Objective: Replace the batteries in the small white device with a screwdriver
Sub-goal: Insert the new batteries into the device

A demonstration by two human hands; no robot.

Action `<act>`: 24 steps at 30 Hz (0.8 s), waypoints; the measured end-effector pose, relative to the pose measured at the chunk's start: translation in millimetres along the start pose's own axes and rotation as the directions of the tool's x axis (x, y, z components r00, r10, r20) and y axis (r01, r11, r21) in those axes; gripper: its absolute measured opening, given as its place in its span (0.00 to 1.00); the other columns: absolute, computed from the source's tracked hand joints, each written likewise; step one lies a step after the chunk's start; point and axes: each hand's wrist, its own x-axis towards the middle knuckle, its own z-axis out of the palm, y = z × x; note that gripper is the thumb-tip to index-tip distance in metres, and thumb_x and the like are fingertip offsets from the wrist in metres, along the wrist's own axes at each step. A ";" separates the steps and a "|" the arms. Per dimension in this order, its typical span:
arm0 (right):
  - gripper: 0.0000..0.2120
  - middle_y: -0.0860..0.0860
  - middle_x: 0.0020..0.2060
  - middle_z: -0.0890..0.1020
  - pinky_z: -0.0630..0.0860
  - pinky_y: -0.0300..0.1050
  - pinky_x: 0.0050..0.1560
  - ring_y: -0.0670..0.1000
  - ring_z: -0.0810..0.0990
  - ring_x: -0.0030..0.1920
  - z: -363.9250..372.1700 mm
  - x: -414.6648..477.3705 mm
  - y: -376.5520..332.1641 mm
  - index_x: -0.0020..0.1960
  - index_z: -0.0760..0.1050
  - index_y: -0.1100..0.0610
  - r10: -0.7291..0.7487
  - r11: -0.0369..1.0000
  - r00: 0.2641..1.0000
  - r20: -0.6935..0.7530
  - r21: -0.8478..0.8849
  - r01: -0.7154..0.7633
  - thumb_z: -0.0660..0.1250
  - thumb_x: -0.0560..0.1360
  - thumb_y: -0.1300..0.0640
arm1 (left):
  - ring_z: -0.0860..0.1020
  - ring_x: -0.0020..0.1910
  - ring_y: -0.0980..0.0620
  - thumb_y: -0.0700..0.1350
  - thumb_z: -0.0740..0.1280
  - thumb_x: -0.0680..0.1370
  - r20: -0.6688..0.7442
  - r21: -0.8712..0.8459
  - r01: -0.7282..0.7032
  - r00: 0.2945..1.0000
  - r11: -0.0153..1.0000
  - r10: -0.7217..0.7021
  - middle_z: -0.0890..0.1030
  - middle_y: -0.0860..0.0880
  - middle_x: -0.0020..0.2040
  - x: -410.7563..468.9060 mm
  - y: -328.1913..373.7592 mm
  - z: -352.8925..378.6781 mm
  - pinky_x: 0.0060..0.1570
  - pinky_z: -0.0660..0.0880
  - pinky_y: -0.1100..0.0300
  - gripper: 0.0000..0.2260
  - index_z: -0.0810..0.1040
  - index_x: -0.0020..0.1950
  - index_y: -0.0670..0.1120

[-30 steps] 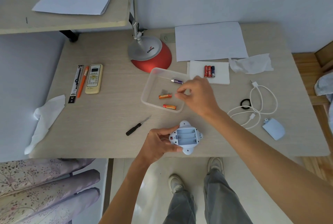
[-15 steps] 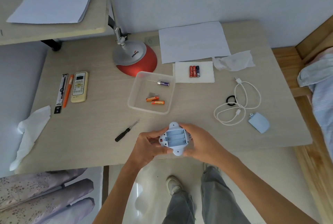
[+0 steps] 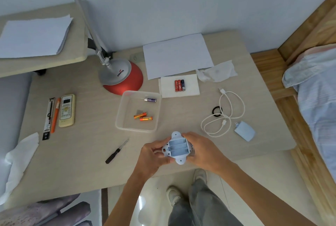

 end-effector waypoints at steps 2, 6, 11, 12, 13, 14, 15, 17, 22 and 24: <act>0.45 0.42 0.64 0.76 0.82 0.48 0.57 0.47 0.81 0.58 0.7 0.2 -0.1 0.80 0.63 0.43 -0.019 1.000 0.999 0.050 0.002 0.019 0.80 0.68 0.42 | 0.86 0.54 0.48 0.38 0.87 0.65 0.000 0.035 0.003 1.000 0.999 -0.003 0.88 0.52 0.56 1.7 3.7 -0.6 0.53 0.83 0.60 0.33 0.84 0.68 0.49; 0.58 0.40 0.68 0.71 0.81 0.45 0.60 0.45 0.78 0.61 4.2 1.8 -0.4 0.84 0.52 0.40 -0.021 0.997 0.994 0.105 0.076 0.013 0.84 0.64 0.41 | 0.86 0.54 0.48 0.41 0.87 0.65 0.015 0.133 0.031 0.999 0.991 -0.033 0.88 0.54 0.57 1.4 13.4 -0.8 0.54 0.84 0.58 0.32 0.84 0.68 0.51; 0.59 0.37 0.69 0.71 0.81 0.44 0.64 0.43 0.78 0.64 0.8 6.9 1.4 0.83 0.53 0.38 -0.048 0.984 0.991 0.125 0.174 0.026 0.85 0.63 0.40 | 0.85 0.56 0.48 0.45 0.86 0.67 0.009 0.184 0.089 0.996 0.979 -0.092 0.87 0.54 0.57 2.7 23.7 -0.4 0.55 0.86 0.56 0.31 0.84 0.69 0.53; 0.57 0.37 0.69 0.72 0.81 0.43 0.63 0.44 0.78 0.64 -0.7 7.5 1.0 0.82 0.55 0.38 -0.052 0.980 0.991 0.122 0.195 0.027 0.85 0.63 0.41 | 0.84 0.57 0.49 0.45 0.86 0.67 0.013 0.203 0.098 0.995 0.974 -0.103 0.87 0.55 0.58 2.8 25.9 -0.8 0.55 0.86 0.55 0.31 0.83 0.69 0.54; 0.55 0.37 0.68 0.72 0.82 0.42 0.63 0.44 0.79 0.64 -2.2 7.8 0.1 0.82 0.56 0.37 -0.055 0.976 0.992 0.117 0.214 0.029 0.85 0.63 0.41 | 0.84 0.58 0.51 0.45 0.85 0.67 0.016 0.209 0.109 0.993 0.972 -0.114 0.86 0.55 0.58 2.3 28.0 -0.7 0.56 0.86 0.55 0.31 0.83 0.69 0.54; 0.54 0.36 0.68 0.72 0.82 0.42 0.63 0.44 0.79 0.64 -2.9 7.8 -0.5 0.81 0.57 0.37 -0.055 0.973 0.992 0.111 0.228 0.028 0.84 0.64 0.41 | 0.84 0.57 0.52 0.44 0.86 0.67 0.019 0.208 0.126 0.991 0.970 -0.133 0.86 0.55 0.58 1.0 31.1 -0.5 0.55 0.85 0.57 0.31 0.83 0.69 0.54; 0.53 0.35 0.67 0.72 0.82 0.42 0.62 0.43 0.79 0.64 -3.4 7.4 -1.2 0.81 0.57 0.36 -0.053 0.971 0.993 0.103 0.238 0.027 0.84 0.64 0.41 | 0.84 0.57 0.53 0.42 0.86 0.67 0.024 0.199 0.144 0.988 0.969 -0.152 0.86 0.55 0.58 -0.7 35.1 -0.3 0.54 0.85 0.59 0.31 0.83 0.68 0.55; 0.52 0.34 0.67 0.72 0.81 0.42 0.62 0.42 0.79 0.64 -1.6 6.4 -1.0 0.81 0.57 0.36 -0.043 0.966 0.995 0.092 0.257 0.018 0.83 0.65 0.41 | 0.84 0.58 0.52 0.38 0.86 0.67 0.045 0.206 0.171 0.982 0.963 -0.184 0.86 0.55 0.59 -6.8 39.4 -1.6 0.53 0.83 0.63 0.33 0.82 0.67 0.59; 0.51 0.34 0.66 0.72 0.81 0.41 0.62 0.41 0.79 0.63 4.1 3.1 -2.5 0.80 0.58 0.36 -0.009 0.967 0.998 0.069 0.255 -0.009 0.83 0.65 0.41 | 0.81 0.60 0.58 0.43 0.82 0.74 -0.012 0.476 0.121 0.991 0.871 -0.132 0.80 0.60 0.65 -24.5 82.5 -16.3 0.56 0.78 0.73 0.30 0.77 0.73 0.59; 0.48 0.35 0.64 0.74 0.82 0.43 0.59 0.42 0.80 0.60 4.9 3.3 -4.0 0.78 0.61 0.36 -0.002 0.966 0.999 0.051 0.260 -0.011 0.82 0.65 0.43 | 0.83 0.56 0.60 0.43 0.81 0.74 -0.024 0.525 0.005 1.000 0.851 0.009 0.83 0.59 0.62 -15.2 114.1 -25.3 0.58 0.82 0.66 0.25 0.81 0.69 0.57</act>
